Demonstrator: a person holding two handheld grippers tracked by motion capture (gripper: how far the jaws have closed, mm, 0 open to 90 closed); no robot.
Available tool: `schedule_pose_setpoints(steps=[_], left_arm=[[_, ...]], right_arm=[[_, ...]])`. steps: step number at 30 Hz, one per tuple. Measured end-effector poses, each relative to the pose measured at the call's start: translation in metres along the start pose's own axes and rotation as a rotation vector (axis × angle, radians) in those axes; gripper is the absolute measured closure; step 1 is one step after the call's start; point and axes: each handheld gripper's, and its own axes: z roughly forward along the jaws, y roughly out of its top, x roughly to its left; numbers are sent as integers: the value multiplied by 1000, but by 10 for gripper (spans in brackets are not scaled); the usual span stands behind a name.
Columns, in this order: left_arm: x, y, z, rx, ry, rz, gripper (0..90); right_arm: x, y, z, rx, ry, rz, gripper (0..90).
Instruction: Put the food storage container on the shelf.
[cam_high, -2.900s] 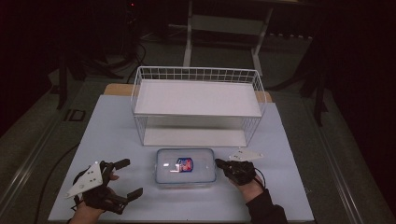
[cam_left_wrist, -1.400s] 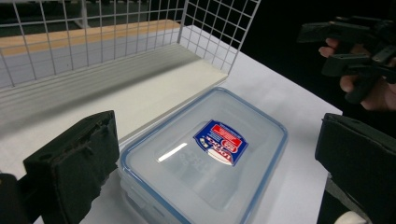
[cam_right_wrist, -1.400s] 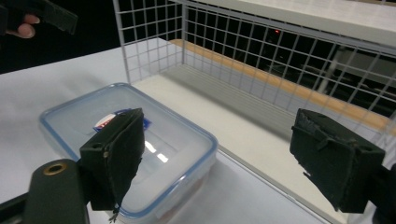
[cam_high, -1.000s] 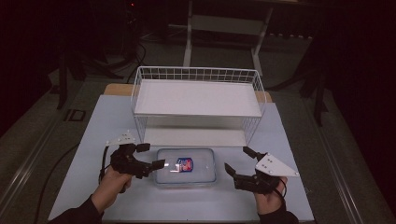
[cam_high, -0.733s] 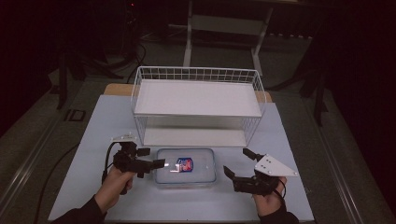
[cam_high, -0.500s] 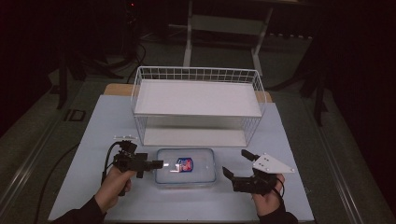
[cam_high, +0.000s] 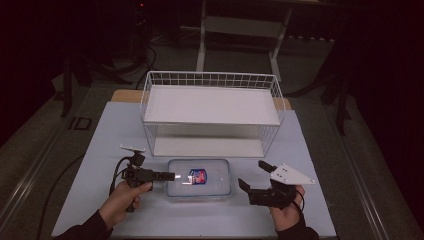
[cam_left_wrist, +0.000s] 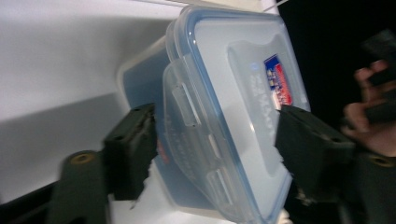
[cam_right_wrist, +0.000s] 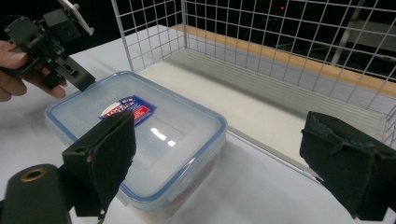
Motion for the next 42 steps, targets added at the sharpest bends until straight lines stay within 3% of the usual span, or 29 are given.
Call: schedule_pose_setpoints(steps=[3,7,12,18,23,25,26,42], left_arm=[[6,-3,2,20,-19,-31,405],[11,-4,0,11,-49,-43,470],[12,-5,-1,4,-64,-26,486],[5,-8,-6,8,-71,41,520],[2,-11,-9,10,-86,109,539],[2,-12,-9,9,-88,114,549],[0,-13,-10,14,-92,150,554],[-7,-21,-15,32,-106,247,583]], right_arm=[[-2,0,0,4,-4,15,107],[-4,0,-1,3,-5,22,107],[-5,0,2,21,18,51,106],[-9,-5,13,77,40,112,102],[-10,-11,23,119,117,142,102],[-10,-12,26,140,146,143,106],[-9,-13,28,147,154,147,115],[-15,-27,45,237,281,271,234]])
